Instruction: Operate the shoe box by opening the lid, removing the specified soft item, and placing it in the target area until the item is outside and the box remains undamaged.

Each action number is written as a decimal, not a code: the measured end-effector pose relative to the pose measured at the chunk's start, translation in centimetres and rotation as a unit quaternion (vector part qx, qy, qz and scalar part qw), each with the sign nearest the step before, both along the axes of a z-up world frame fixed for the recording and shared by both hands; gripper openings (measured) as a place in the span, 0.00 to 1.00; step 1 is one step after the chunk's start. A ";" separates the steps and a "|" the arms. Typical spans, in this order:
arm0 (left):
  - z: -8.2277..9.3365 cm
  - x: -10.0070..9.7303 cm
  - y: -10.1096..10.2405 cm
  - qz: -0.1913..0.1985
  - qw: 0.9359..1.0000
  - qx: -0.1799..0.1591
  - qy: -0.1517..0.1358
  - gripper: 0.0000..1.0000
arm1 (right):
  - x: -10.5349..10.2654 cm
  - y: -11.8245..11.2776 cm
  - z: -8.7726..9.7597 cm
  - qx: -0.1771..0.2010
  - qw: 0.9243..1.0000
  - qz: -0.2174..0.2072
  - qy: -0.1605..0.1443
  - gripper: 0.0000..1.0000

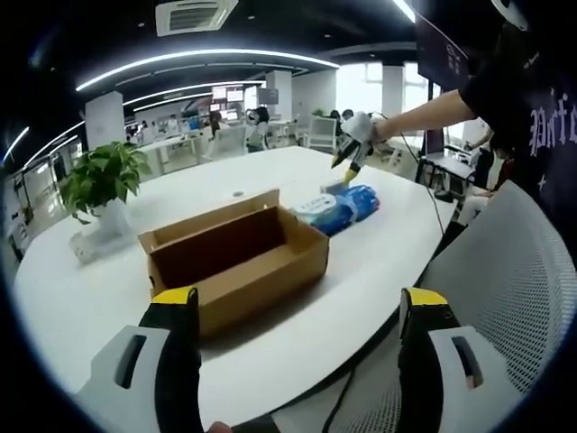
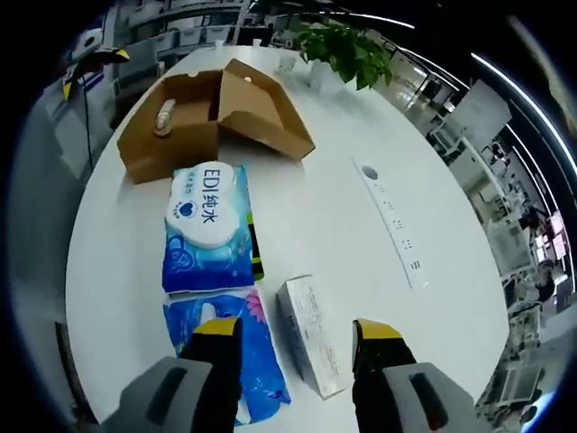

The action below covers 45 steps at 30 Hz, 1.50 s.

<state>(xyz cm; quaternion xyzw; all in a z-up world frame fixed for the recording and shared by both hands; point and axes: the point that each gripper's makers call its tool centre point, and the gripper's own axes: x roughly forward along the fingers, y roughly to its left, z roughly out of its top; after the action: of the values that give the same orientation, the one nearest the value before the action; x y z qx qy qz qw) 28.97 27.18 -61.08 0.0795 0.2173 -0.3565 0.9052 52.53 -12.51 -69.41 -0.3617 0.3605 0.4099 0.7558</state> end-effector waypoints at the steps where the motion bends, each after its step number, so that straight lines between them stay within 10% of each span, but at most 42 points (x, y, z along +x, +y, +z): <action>1: 0.1 0.0 0.0 0.000 1.000 -0.001 -0.001 0.89 | -0.2 0.1 0.2 0.006 1.000 -0.006 0.000 0.51; 20: 1.1 4.0 1.4 0.012 1.000 0.002 -0.001 0.83 | -6.5 2.4 2.9 0.104 0.990 -0.090 -0.006 0.80; 28: 1.3 6.3 1.9 -0.015 1.000 0.022 0.006 0.76 | -9.2 4.1 4.6 0.167 0.974 -0.155 -0.018 1.00; 45: 0.2 11.5 2.3 -0.081 0.993 0.084 0.012 0.70 | -14.5 6.4 6.4 0.193 0.960 -0.197 -0.048 1.00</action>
<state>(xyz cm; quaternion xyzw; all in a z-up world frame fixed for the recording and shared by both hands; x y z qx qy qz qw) 40.51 29.47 -60.88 0.1677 0.2503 -0.4098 0.8610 38.04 -6.10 -62.98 -0.1497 0.3020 0.2974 0.8933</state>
